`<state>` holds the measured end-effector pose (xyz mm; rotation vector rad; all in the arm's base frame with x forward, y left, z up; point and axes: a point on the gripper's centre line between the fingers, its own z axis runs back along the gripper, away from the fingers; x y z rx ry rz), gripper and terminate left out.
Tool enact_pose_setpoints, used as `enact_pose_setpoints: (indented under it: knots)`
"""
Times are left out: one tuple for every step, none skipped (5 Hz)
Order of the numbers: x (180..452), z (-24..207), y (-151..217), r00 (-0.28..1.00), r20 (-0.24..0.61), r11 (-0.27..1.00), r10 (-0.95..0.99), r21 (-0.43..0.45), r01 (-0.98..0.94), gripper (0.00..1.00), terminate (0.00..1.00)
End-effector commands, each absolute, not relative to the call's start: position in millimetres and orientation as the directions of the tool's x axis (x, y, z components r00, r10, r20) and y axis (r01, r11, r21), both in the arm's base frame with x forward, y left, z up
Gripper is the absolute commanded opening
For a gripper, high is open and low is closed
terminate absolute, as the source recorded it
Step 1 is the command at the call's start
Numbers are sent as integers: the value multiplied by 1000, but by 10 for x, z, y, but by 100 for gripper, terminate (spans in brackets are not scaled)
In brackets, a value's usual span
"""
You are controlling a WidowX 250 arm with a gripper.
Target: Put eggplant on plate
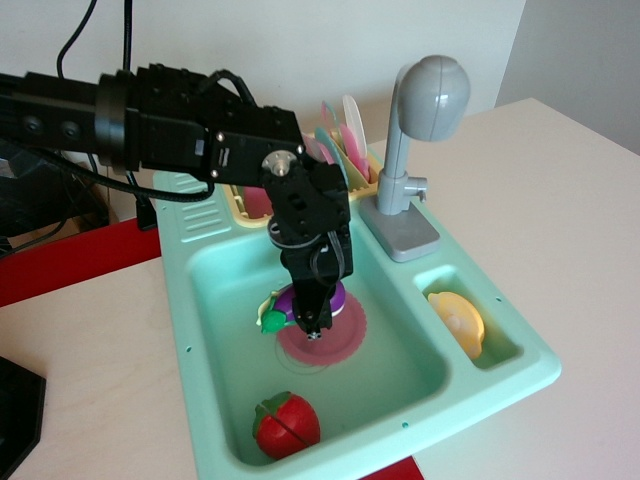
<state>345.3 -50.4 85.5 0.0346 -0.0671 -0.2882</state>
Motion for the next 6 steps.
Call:
enact_pose_setpoints:
  knots:
    - [3480,788,-496,962,75,964,-262,63,258,0,0]
    - [3501,715,-562,964,75,966,-254,75,249,0,0]
    - [3541,732,-543,968,104,972,-229,82,221,100,0]
    - [3388,980,-226,974,193,992,-119,74,107,100,0]
    - [3133,1184,39,972,221,996,-76,72,61,100,0]
    - [2937,1523,299,965,259,998,-42,62,26,100,0]
